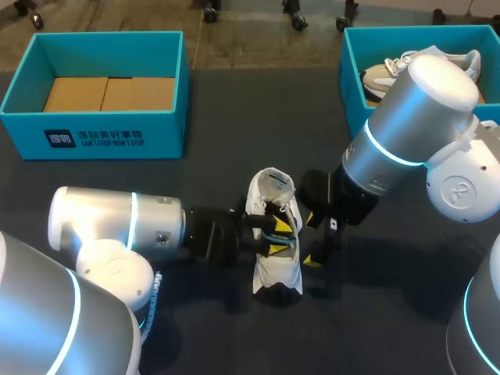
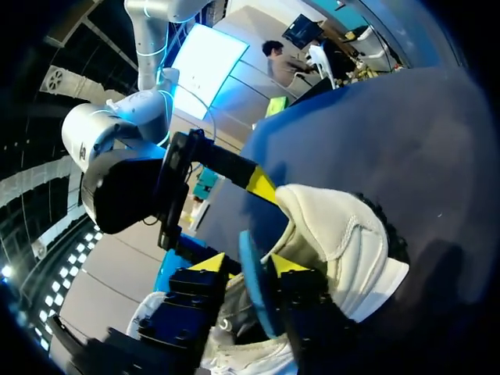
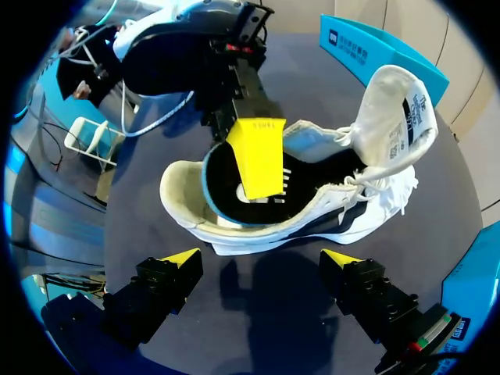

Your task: Take the shoe out of the shoebox, open the shoe tongue, remove and reinsert the insole, then place the shoe into the shoebox

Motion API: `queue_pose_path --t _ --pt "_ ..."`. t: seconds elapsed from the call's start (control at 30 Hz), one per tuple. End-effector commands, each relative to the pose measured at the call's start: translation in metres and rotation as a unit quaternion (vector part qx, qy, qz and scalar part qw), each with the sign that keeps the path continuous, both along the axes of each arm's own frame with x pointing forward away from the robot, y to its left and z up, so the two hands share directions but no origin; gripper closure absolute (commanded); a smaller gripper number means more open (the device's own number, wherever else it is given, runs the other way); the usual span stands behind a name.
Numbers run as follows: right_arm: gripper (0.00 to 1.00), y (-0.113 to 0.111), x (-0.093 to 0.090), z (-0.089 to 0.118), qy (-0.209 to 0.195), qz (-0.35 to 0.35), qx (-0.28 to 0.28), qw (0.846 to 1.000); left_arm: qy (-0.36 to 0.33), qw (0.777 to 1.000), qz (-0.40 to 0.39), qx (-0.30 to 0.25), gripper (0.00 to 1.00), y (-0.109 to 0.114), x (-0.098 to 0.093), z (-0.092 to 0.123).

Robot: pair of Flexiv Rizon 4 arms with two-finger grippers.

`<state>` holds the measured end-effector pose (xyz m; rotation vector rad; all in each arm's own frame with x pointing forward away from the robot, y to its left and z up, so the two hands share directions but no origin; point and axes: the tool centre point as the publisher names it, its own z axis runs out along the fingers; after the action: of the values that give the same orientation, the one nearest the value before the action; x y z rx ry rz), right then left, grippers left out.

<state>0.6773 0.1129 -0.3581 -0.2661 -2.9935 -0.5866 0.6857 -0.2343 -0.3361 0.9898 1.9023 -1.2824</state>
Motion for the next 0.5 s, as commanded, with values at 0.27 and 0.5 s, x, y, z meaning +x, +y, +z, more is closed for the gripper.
queue_pose_path --t 0.27,0.5 --pt "0.00 0.000 0.000 -0.001 0.000 0.000 0.000 1.000 0.015 0.999 -0.014 0.044 0.45 0.020 -0.004 0.022" --pt "0.00 -0.020 -0.001 0.009 -0.002 -0.001 0.001 1.000 0.028 0.996 -0.034 0.073 0.49 0.026 -0.003 0.030"
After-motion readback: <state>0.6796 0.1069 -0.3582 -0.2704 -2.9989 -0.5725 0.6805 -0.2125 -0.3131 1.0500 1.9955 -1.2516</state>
